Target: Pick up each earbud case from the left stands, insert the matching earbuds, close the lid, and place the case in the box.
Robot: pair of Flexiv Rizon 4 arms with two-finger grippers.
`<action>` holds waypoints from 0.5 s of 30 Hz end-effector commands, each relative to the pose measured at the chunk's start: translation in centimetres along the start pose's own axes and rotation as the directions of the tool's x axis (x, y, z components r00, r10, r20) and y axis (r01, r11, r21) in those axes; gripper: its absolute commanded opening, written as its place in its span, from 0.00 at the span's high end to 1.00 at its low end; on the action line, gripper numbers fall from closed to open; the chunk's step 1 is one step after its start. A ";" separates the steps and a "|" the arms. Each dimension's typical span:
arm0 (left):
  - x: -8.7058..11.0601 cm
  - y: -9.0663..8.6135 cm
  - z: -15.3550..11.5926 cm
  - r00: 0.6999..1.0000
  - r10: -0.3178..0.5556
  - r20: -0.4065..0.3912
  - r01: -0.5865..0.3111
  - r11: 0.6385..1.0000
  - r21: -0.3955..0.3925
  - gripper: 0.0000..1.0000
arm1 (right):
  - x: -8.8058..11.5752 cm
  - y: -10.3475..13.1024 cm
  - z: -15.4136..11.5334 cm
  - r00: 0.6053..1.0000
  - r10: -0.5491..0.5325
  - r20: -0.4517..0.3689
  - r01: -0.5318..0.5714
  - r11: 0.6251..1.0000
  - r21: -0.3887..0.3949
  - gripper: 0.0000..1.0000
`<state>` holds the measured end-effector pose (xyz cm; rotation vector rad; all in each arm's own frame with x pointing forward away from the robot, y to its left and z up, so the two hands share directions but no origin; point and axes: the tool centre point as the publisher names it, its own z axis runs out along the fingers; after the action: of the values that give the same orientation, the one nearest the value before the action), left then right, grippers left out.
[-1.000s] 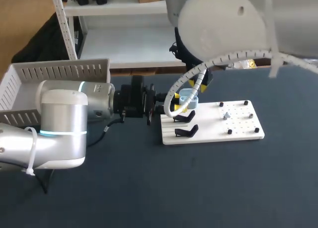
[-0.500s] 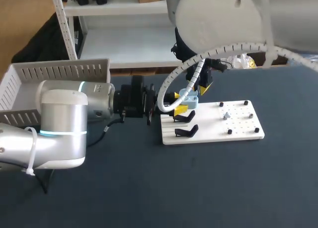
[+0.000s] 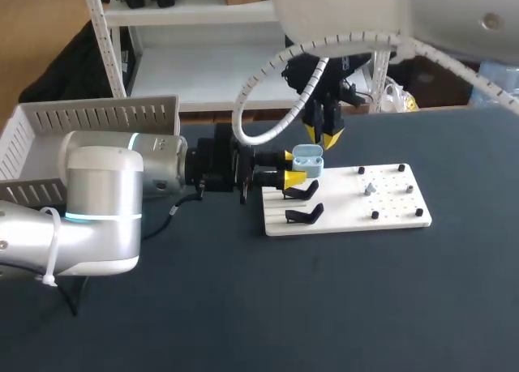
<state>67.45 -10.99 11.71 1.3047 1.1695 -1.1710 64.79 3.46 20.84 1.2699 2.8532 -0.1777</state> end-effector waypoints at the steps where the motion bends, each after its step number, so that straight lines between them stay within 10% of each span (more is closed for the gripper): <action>1: 0.1 0.0 0.0 1.000 0.002 0.003 -0.002 1.000 -0.001 1.00 | 0.0 0.3 -0.1 1.000 0.001 -0.001 -0.001 1.000 0.012 1.00; 15: 0.1 0.0 0.0 1.000 0.002 0.003 -0.002 1.000 -0.001 1.00 | 0.2 0.6 0.2 1.000 0.000 -0.014 0.001 1.000 0.025 1.00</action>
<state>67.45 -10.99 11.71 1.3047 1.1695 -1.1710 64.84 3.76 20.72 1.2757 2.8668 -0.1946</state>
